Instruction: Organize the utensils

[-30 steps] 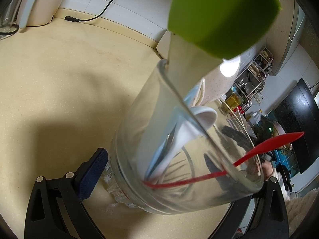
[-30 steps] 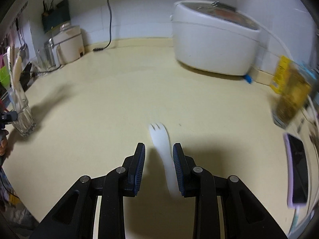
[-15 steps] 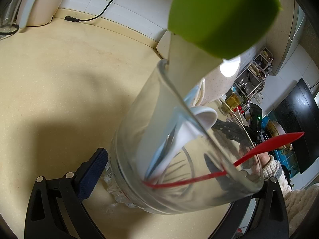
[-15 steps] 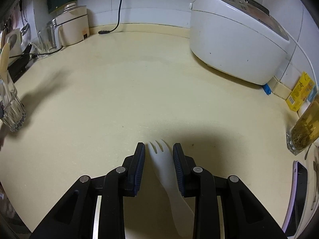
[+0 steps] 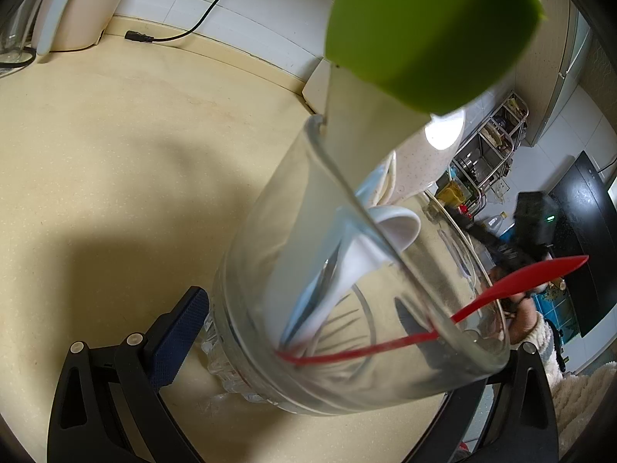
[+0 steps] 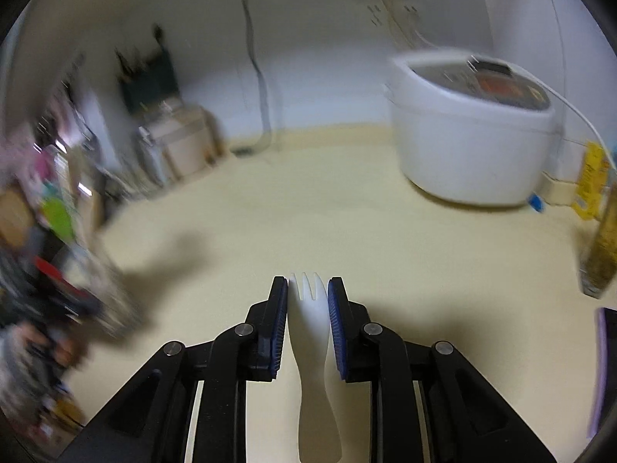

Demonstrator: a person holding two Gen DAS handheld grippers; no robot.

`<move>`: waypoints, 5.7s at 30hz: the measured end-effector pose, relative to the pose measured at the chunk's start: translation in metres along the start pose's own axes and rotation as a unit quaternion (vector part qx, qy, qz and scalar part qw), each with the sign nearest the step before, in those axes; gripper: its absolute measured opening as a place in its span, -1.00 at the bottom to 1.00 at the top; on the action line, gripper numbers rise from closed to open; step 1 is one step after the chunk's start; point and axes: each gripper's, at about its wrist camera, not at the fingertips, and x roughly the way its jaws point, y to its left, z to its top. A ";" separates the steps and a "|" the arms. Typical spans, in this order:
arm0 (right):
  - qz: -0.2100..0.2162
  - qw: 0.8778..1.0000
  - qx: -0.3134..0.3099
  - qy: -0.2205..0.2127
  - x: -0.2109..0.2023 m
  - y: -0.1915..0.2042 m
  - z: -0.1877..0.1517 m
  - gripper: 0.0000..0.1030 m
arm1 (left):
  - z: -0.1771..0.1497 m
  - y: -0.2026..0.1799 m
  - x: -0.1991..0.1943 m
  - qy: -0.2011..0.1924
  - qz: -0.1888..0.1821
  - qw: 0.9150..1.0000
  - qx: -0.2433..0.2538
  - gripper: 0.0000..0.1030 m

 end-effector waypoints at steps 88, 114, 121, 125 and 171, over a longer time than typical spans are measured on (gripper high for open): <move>-0.028 0.997 -0.050 0.059 0.028 0.170 -0.067 -0.10 | -0.081 -0.066 -0.077 -0.101 0.276 0.956 0.012 0.98; -0.062 0.995 -0.028 0.079 0.027 0.163 -0.079 -0.14 | -0.089 -0.096 -0.069 -0.108 0.382 0.918 0.020 0.97; -0.059 0.994 -0.026 0.085 0.031 0.162 -0.079 -0.14 | -0.090 -0.097 -0.067 -0.106 0.381 0.918 0.024 0.97; -0.056 0.994 -0.028 0.087 0.032 0.163 -0.080 -0.14 | -0.089 -0.098 -0.067 -0.107 0.379 0.919 0.024 0.97; -0.053 0.993 -0.031 0.103 0.040 0.165 -0.085 -0.14 | -0.092 -0.104 -0.061 -0.110 0.376 0.918 0.058 0.97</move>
